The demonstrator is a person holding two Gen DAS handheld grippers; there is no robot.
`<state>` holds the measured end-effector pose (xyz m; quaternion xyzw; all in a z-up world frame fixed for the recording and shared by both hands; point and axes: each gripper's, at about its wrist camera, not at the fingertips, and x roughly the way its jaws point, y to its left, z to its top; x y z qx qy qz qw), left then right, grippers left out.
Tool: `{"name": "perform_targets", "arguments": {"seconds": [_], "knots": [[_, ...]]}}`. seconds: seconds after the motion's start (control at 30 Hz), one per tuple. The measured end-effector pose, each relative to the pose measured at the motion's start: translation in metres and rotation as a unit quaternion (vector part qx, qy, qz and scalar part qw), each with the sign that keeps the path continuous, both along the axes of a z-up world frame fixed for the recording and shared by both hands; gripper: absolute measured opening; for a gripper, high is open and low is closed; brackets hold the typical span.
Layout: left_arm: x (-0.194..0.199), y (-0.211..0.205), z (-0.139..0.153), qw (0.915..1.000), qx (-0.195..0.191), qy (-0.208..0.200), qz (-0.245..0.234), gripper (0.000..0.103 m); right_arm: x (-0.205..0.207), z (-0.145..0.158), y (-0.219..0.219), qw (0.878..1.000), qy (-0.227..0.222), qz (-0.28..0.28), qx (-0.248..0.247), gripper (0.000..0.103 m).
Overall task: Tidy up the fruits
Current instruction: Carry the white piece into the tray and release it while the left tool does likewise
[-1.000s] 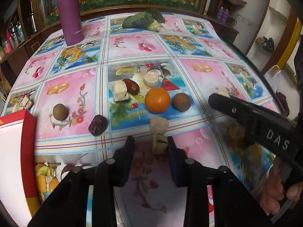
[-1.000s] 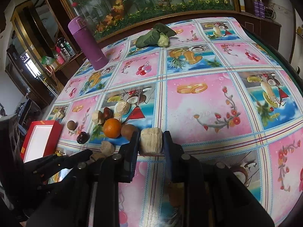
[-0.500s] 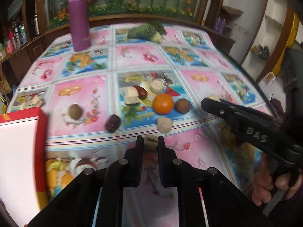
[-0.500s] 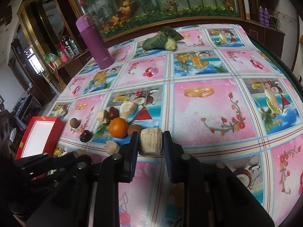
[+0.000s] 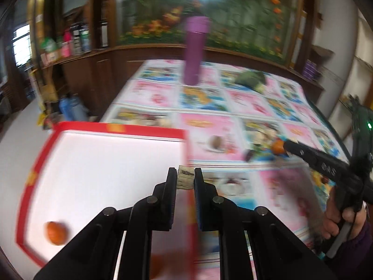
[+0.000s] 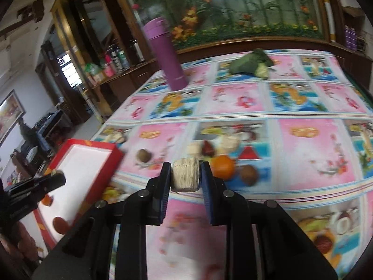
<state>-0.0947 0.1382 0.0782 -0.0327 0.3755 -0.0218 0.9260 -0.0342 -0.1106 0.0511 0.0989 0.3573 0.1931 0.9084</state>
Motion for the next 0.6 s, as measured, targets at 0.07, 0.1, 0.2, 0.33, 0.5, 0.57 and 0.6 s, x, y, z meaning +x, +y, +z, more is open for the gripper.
{"name": "perform_targets", "arguments": {"seconds": [0.07,0.1,0.2,0.33,0.5,0.57,0.6], "knots": [[-0.002,0.023,0.002,0.9996,0.005,-0.004,0.028,0.013,0.0,0.0,0.031,0.999,0.005,0.034,0.011,0.028],[-0.002,0.032,0.002,0.9992,0.008,-0.004,0.039,0.013,-0.001,0.001,0.051,0.998,0.007,0.055,0.013,0.028],[-0.004,0.061,-0.001,0.9976,0.007,-0.001,0.068,0.013,-0.004,0.004,0.102,0.994,0.008,0.103,0.017,0.028],[-0.005,0.09,-0.006,0.995,0.018,0.005,0.098,0.013,-0.008,0.005,0.156,0.988,0.016,0.15,0.023,0.028],[0.003,0.114,-0.017,0.992,0.036,0.024,0.119,0.013,-0.002,-0.008,0.213,0.983,0.041,0.177,-0.019,0.028],[0.005,0.123,-0.023,0.9906,0.039,0.033,0.127,0.013,0.001,-0.016,0.225,0.981,0.054,0.183,-0.033,0.028],[0.006,0.128,-0.026,0.9895,0.045,0.038,0.132,0.013,0.002,-0.019,0.228,0.98,0.06,0.185,-0.037,0.028]]}}
